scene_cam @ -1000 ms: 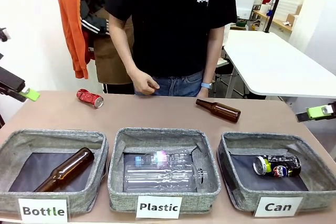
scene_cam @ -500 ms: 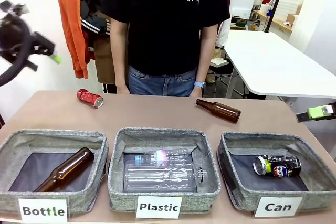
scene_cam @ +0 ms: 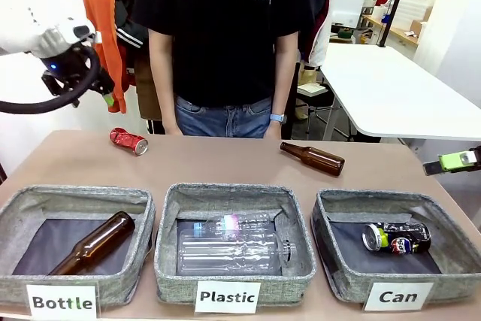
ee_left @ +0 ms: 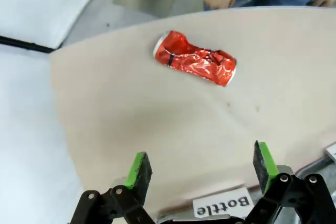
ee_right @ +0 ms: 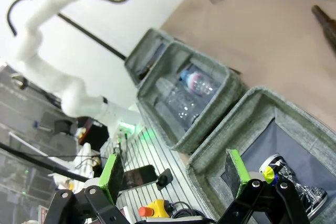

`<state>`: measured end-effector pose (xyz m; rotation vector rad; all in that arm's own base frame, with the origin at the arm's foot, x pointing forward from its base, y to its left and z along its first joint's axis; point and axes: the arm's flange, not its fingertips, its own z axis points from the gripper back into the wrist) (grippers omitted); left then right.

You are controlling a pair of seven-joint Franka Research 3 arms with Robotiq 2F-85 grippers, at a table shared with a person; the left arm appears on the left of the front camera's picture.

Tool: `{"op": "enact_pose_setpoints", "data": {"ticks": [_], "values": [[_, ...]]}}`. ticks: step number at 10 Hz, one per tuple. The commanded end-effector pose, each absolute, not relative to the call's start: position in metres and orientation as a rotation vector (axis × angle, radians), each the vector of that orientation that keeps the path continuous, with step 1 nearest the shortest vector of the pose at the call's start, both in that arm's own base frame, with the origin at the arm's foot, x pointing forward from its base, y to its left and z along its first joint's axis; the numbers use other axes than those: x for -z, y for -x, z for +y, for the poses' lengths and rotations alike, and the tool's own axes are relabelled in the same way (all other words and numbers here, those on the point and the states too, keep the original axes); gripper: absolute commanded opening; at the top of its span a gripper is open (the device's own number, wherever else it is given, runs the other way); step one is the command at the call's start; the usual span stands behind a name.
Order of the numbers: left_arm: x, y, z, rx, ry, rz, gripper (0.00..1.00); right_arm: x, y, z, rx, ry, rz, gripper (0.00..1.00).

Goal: Sort the can waste into the basket.
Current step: Pick up the can waste from the table and place it in the right Fabric basket.

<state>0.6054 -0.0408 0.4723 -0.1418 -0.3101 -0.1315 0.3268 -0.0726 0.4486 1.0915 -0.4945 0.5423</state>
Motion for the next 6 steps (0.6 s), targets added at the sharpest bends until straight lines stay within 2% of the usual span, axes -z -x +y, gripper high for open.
{"op": "enact_pose_setpoints", "data": {"ticks": [1, 6], "values": [[-0.463, -0.625, -0.054, 0.173, 0.127, -0.307, 1.00, -0.450, -0.326, -0.074, -0.563, -1.090, -0.500, 1.00], [-0.432, -0.646, -0.066, 0.220, 0.105, -0.243, 1.00, -0.450, -0.326, -0.074, -0.563, -1.090, -0.500, 1.00]]}}
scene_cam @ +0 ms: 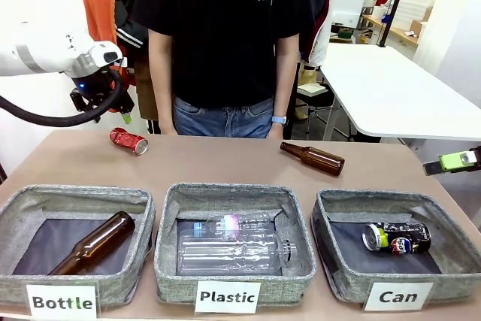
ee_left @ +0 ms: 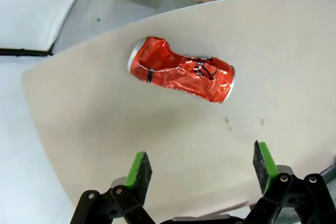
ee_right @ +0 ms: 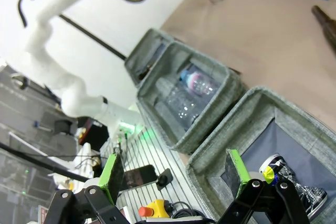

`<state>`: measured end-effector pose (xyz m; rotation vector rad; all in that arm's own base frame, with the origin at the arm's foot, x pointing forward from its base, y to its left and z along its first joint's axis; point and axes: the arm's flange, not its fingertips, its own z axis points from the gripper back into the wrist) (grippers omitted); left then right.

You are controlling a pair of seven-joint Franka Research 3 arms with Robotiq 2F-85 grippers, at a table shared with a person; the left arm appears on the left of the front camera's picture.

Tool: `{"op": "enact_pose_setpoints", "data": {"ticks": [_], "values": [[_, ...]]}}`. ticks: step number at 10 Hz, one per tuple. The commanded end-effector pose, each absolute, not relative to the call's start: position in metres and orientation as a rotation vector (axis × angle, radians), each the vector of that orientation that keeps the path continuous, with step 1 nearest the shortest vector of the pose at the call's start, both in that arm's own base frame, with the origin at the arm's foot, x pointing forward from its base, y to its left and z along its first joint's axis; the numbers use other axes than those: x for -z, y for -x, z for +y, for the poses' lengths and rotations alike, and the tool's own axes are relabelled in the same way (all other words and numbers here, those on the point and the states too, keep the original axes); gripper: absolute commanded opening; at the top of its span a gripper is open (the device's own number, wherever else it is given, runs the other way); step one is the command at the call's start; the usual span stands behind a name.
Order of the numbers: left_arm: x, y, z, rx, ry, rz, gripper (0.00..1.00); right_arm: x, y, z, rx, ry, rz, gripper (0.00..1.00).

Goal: Sort the can waste into the basket.
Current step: Pick up the can waste from the table and place it in the right Fabric basket.

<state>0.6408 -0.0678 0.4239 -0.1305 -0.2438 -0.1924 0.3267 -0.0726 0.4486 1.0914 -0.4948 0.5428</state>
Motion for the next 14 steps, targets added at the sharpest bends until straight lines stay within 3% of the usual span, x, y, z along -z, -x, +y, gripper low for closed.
{"op": "enact_pose_setpoints", "data": {"ticks": [1, 3, 6, 8, 14], "values": [[-0.431, -0.645, -0.068, 0.331, 0.117, -0.238, 1.00, -0.450, -0.326, -0.074, -0.563, -1.090, -0.500, 1.00], [-0.435, -0.635, -0.068, 0.855, 0.188, -0.132, 1.00, -0.450, -0.326, -0.074, -0.563, -1.090, -0.500, 1.00], [-0.454, -0.618, -0.055, 1.375, 0.216, 0.090, 1.00, -0.450, -0.326, -0.074, -0.563, -1.090, -0.500, 1.00], [-0.471, -0.611, -0.048, 1.658, 0.231, 0.078, 1.00, -0.450, -0.326, -0.074, -0.563, -1.090, -0.500, 1.00], [-0.478, -0.621, -0.082, 1.383, 0.319, -0.286, 1.00, -0.450, -0.326, -0.074, -0.563, -1.090, -0.500, 1.00]]}}
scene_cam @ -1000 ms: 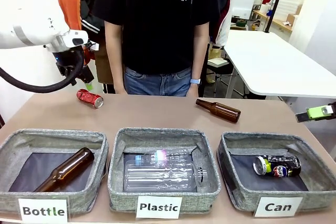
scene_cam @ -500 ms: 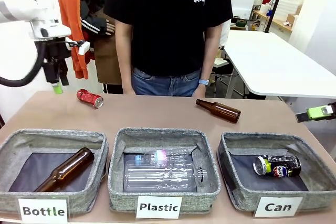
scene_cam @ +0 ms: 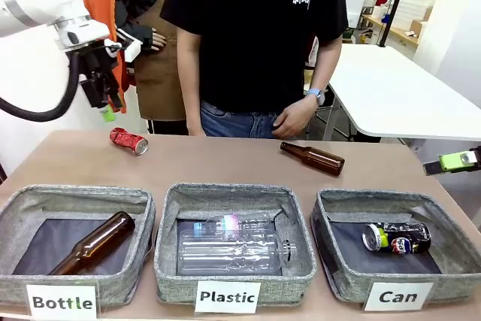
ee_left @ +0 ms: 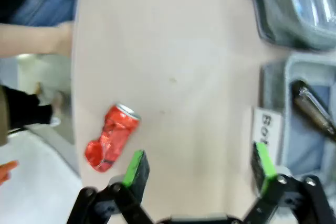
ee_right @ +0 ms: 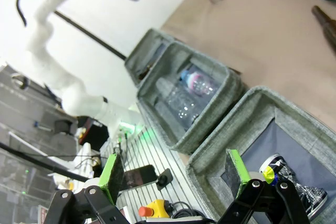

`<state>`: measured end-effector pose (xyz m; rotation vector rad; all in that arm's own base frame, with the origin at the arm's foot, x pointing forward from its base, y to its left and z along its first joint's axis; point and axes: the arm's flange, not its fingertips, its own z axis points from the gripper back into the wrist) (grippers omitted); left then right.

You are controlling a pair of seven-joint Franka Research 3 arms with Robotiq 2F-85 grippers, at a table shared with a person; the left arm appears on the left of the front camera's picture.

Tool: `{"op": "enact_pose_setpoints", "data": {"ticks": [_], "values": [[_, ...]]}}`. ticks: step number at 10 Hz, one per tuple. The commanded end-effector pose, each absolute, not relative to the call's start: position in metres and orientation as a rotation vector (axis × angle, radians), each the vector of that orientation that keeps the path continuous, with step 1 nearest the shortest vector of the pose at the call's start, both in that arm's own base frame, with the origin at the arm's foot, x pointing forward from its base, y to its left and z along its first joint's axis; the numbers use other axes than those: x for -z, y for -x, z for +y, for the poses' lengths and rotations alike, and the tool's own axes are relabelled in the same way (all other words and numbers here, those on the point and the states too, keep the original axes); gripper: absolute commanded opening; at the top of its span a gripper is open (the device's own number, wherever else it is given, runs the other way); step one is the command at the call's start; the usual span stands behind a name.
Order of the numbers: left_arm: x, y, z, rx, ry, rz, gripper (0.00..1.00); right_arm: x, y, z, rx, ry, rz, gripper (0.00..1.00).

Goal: Sort the can waste into the basket.
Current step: Pick up the can waste from the table and place it in the right Fabric basket.

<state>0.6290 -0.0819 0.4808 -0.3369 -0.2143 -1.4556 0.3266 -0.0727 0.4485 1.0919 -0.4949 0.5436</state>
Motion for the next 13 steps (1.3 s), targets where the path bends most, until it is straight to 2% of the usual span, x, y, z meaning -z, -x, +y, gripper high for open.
{"op": "enact_pose_setpoints", "data": {"ticks": [1, 6, 7, 9, 13], "values": [[-0.479, -0.624, -0.077, 1.527, 0.319, -0.143, 1.00, -0.450, -0.326, -0.074, -0.563, -1.090, -0.500, 1.00], [-0.476, -0.624, -0.080, 1.503, 0.332, -0.155, 1.00, -0.450, -0.326, -0.074, -0.563, -1.090, -0.500, 1.00], [-0.469, -0.636, -0.081, 1.642, 0.264, -0.148, 1.00, -0.450, -0.326, -0.074, -0.563, -1.090, -0.500, 1.00], [-0.454, -0.668, -0.083, 1.769, 0.218, -0.138, 1.00, -0.450, -0.326, -0.074, -0.563, -1.090, -0.500, 1.00], [-0.416, -0.714, -0.081, 1.771, 0.118, -0.164, 1.00, -0.450, -0.326, -0.074, -0.563, -1.090, -0.500, 1.00]]}}
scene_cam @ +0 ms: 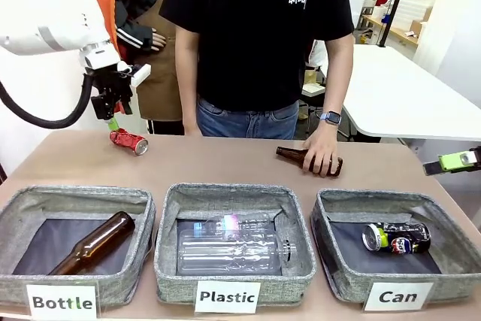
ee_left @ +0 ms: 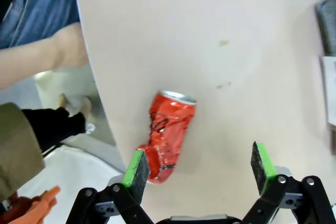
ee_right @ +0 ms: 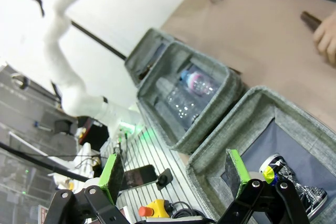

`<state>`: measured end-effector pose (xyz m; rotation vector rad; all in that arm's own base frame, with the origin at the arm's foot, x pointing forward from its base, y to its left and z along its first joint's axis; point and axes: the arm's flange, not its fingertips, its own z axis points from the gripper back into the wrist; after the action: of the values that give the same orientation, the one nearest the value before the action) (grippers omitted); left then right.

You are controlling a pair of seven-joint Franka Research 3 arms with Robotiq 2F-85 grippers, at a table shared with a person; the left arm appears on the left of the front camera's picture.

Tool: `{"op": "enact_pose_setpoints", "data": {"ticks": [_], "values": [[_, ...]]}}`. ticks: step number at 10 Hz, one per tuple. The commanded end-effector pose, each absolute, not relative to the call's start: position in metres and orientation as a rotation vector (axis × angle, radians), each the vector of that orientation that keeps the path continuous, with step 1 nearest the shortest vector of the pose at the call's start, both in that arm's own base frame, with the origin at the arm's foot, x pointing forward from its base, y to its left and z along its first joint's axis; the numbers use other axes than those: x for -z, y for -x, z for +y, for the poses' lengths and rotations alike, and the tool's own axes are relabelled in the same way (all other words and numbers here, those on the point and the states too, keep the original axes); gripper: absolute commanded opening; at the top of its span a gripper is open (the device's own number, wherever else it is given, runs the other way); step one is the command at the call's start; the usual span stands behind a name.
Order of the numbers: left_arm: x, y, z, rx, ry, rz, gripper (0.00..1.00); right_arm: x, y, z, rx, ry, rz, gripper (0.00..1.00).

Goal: Sort the can waste into the basket.
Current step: Pick up the can waste from the table and place it in the right Fabric basket.

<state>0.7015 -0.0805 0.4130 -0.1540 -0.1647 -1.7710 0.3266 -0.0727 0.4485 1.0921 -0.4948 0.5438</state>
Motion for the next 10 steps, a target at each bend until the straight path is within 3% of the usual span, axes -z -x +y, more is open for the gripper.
{"op": "enact_pose_setpoints", "data": {"ticks": [1, 4, 10], "values": [[-0.405, -0.727, -0.083, 1.748, 0.064, -0.165, 1.00, -0.450, -0.326, -0.074, -0.563, -1.090, -0.500, 1.00], [-0.366, -0.754, -0.089, 1.783, 0.060, -0.041, 1.00, -0.450, -0.326, -0.074, -0.563, -1.090, -0.500, 1.00], [-0.307, -0.766, -0.103, 1.784, 0.062, 0.032, 1.00, -0.450, -0.326, -0.074, -0.563, -1.090, -0.500, 1.00]]}}
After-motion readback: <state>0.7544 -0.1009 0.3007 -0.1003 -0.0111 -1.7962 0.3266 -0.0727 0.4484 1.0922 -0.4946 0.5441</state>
